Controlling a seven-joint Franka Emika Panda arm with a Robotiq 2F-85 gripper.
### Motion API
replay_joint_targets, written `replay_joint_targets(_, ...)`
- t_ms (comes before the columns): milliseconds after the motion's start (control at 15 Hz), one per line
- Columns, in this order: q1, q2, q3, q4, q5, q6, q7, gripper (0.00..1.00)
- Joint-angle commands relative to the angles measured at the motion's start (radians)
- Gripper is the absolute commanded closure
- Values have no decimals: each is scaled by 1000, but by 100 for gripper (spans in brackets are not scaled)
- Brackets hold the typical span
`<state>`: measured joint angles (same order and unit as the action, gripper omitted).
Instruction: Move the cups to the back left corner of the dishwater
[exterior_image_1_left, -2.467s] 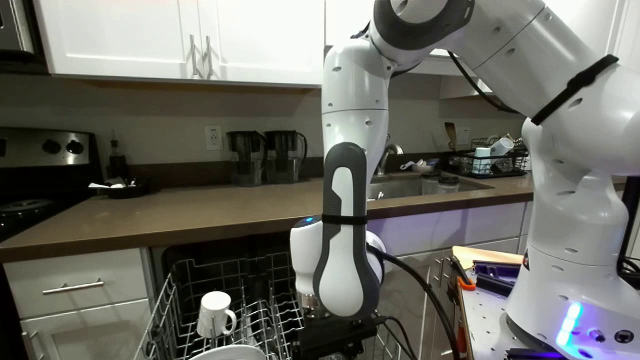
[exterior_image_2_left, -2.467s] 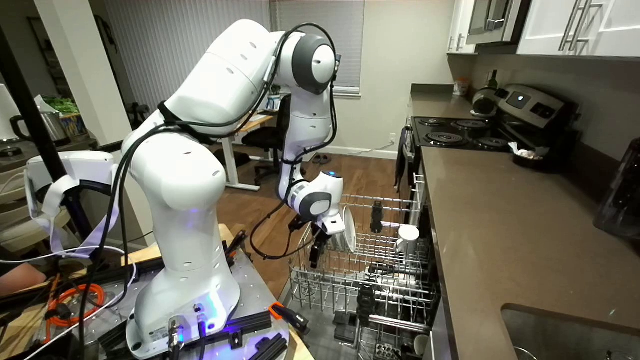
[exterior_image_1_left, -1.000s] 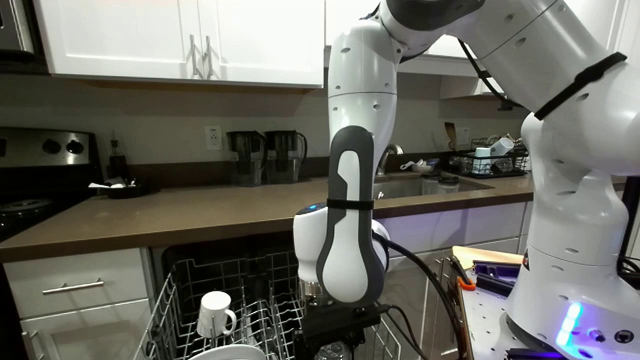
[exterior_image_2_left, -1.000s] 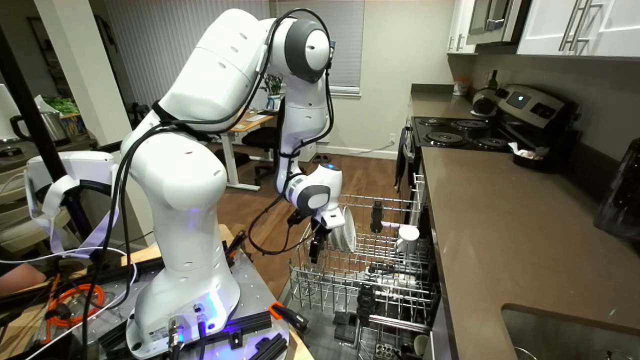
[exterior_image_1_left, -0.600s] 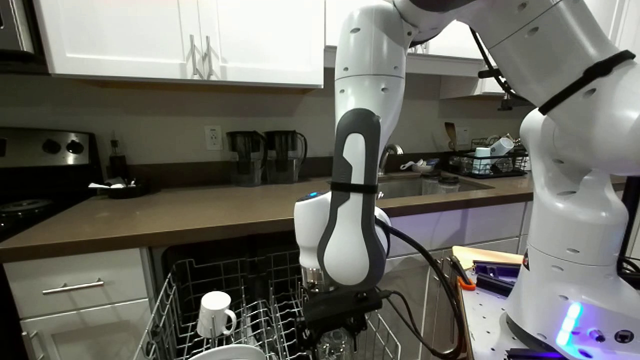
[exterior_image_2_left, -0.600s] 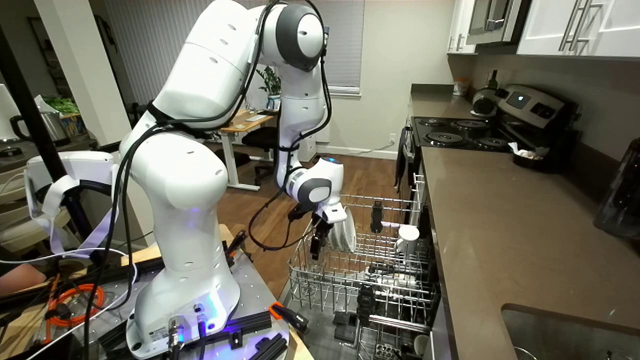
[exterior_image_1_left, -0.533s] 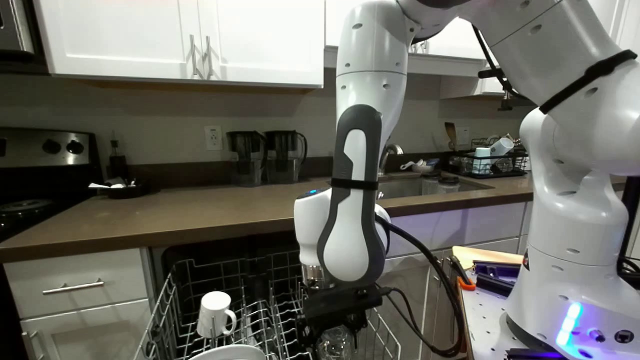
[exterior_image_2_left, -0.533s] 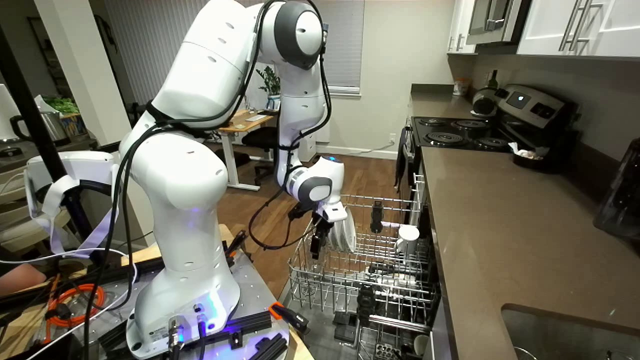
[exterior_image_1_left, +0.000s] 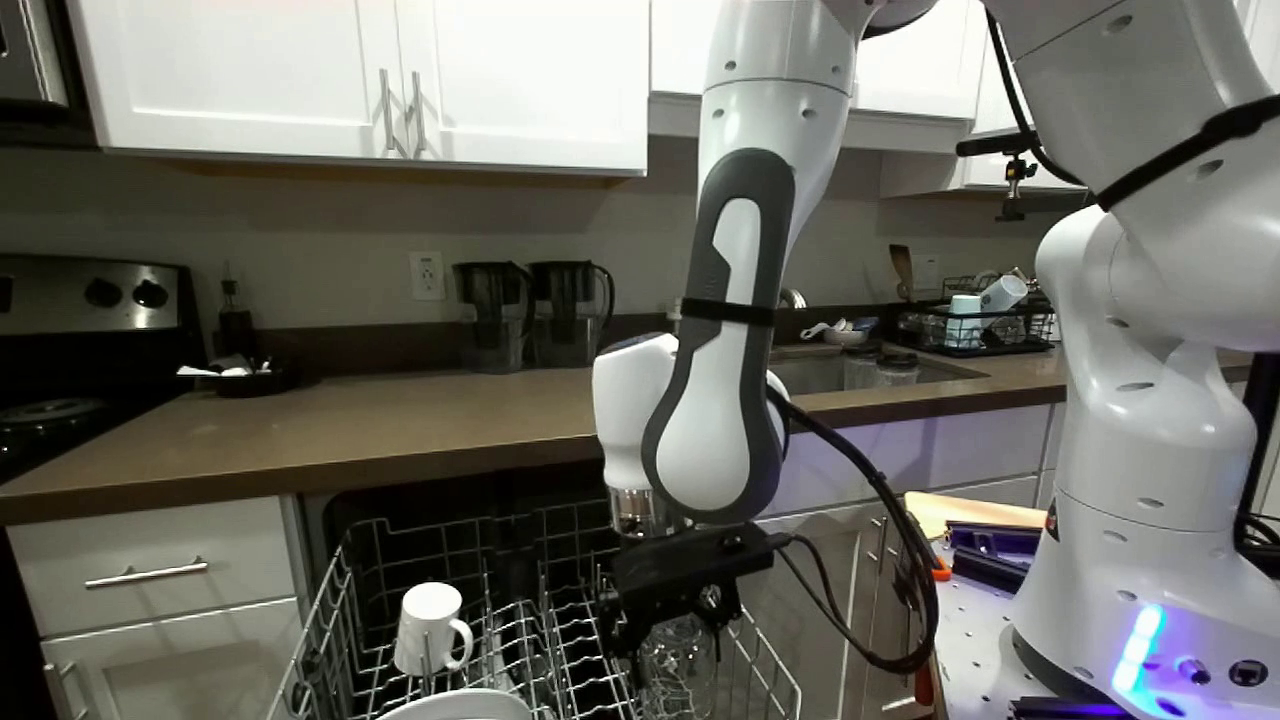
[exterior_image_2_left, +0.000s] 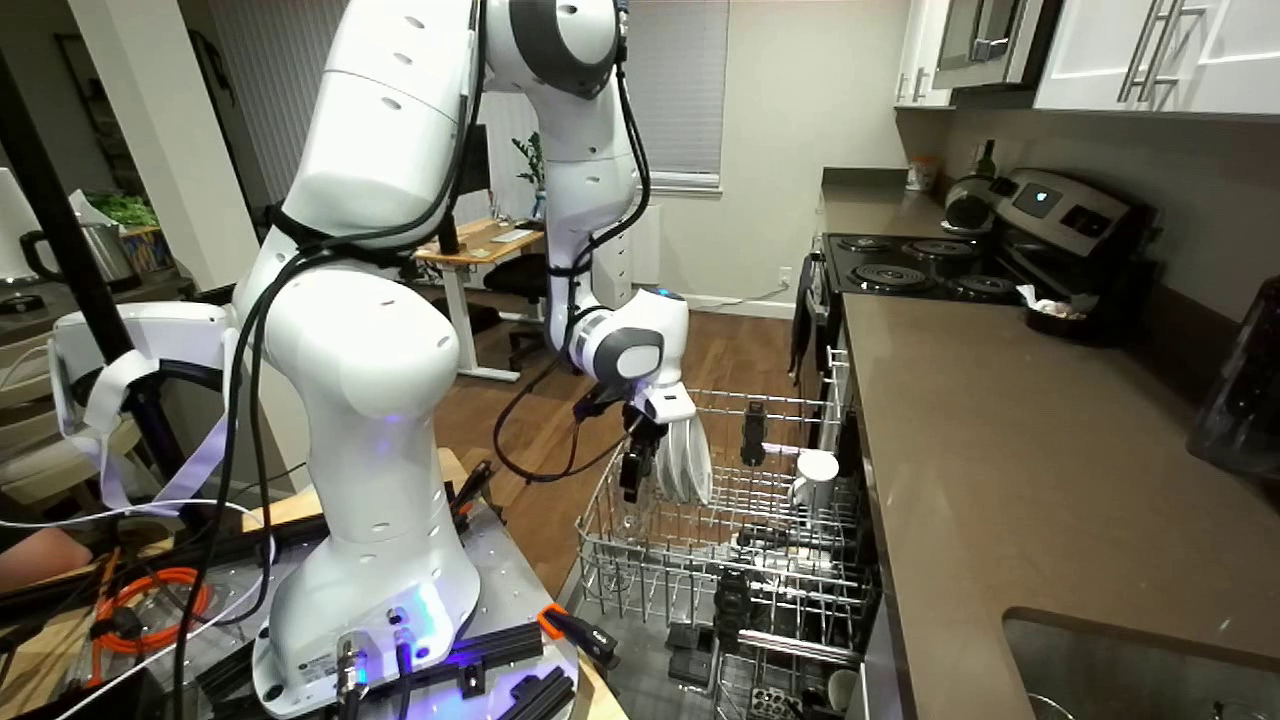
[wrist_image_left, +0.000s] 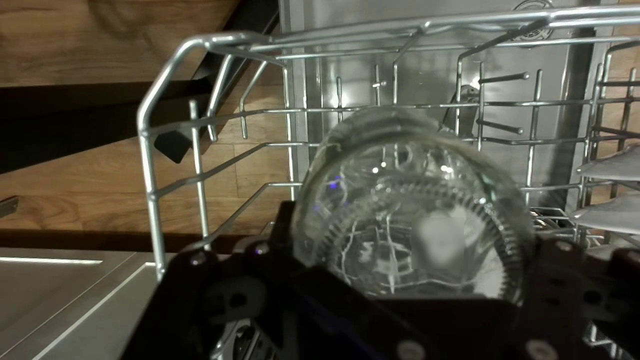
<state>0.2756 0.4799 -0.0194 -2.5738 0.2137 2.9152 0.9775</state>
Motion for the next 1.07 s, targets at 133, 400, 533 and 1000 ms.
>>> replay_joint_targets(133, 52, -141, -76, -75, -41, -37, 24, 36)
replay_joint_targets(400, 88, -148, -158, -45, -115, -34, 52, 36)
replay_joint_targets(533, 84, -136, -178, -12, -149, -41, 42, 36)
replay_joint_targets(1000, 14, -70, -182, 151, -189, -81, -14, 36)
